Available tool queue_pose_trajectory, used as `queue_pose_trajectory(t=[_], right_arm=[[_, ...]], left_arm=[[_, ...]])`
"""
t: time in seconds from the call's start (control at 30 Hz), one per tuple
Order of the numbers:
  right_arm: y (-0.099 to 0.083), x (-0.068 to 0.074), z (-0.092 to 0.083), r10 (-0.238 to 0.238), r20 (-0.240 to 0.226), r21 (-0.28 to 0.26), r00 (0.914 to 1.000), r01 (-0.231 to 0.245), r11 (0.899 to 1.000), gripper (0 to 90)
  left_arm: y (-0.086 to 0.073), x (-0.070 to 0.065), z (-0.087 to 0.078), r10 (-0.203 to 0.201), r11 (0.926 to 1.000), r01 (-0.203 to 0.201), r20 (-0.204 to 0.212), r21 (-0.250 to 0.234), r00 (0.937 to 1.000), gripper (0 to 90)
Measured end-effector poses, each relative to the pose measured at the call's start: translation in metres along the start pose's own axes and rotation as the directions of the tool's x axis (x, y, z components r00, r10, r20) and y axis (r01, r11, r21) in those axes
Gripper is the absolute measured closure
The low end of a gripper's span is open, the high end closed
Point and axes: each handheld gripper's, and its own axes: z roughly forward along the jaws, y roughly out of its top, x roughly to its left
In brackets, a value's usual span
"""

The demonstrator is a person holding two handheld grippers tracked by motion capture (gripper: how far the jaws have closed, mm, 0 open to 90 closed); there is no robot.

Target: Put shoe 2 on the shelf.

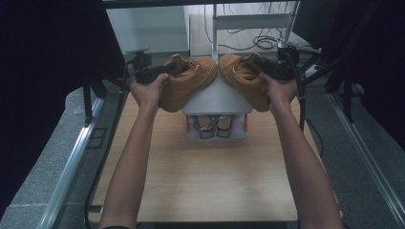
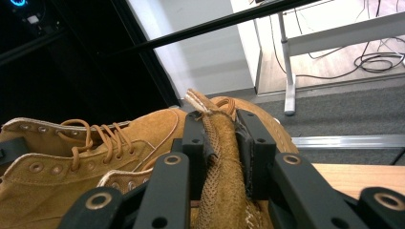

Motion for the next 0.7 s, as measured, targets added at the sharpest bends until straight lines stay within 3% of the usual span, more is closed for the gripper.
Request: queue_pose_trajectory(t=[0.47, 0.7], right_arm=[[0.006, -0.008, 0.003, -0.037, -0.002, 0.032, 0.9993, 0.038, 0.999, 73.1], [0.009, -0.013, 0.004, -0.052, -0.016, 0.036, 0.9985, 0.053, 0.998, 69.4]], left_arm=[[-0.003, -0.004, 0.005, 0.003, 1.0000, -0.003, 0.010, 0.005, 0.9999, 72.0], [-0.004, 0.001, 0.010, -0.004, 0.9994, 0.003, 0.034, 0.034, 0.9994, 64.7]])
